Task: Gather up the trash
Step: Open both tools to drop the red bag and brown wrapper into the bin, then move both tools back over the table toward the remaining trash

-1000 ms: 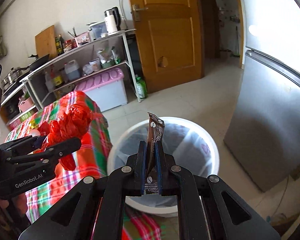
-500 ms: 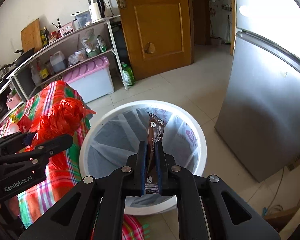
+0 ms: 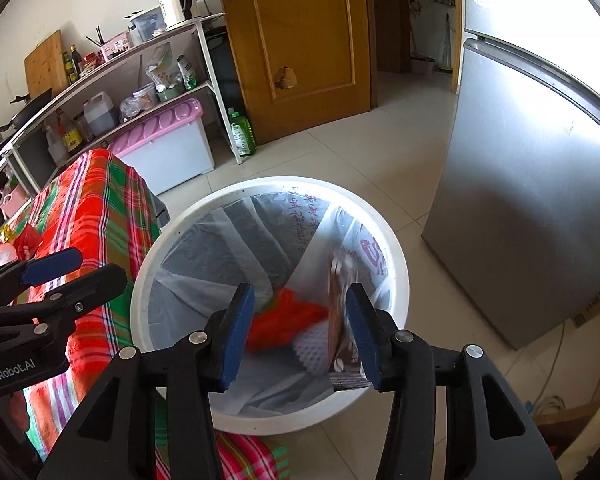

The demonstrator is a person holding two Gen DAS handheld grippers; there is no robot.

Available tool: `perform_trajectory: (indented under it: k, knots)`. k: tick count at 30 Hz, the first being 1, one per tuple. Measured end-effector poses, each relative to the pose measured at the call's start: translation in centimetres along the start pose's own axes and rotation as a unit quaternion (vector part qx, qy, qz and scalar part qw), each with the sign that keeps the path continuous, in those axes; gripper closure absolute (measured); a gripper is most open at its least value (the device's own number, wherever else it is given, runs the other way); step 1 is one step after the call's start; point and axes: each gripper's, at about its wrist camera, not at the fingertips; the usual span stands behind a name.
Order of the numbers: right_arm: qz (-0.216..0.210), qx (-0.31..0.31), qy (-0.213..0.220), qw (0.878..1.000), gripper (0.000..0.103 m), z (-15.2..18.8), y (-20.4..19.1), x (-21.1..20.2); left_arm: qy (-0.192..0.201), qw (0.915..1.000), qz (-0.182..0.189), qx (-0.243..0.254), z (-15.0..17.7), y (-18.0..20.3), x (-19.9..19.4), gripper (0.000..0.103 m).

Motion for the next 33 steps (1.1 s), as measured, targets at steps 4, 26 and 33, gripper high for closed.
perform_trajectory:
  k: [4, 26, 33]
  knots:
    - [0.0, 0.004, 0.002, 1.0, 0.054, 0.0, 0.1, -0.1, -0.001, 1.0, -0.003, -0.001, -0.1, -0.1, 0.0, 0.018]
    - [-0.014, -0.007, 0.034, 0.999, 0.054, -0.6, -2.5, -2.9, 0.043, 0.9984, -0.026, -0.026, 0.4, -3.9, -5.7, 0.018]
    - [-0.034, -0.026, 0.047, 0.998, 0.054, -0.9, -5.1, -4.1, 0.055, 0.9966, -0.04, -0.047, 1.5, -6.7, -7.9, 0.018]
Point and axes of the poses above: each gripper's, at about its wrist camera, not at the fingertips, and x roughly the way its jaws point, y to its right, z to its underside, and after that the axes turned 6 degrees about y, right-handed
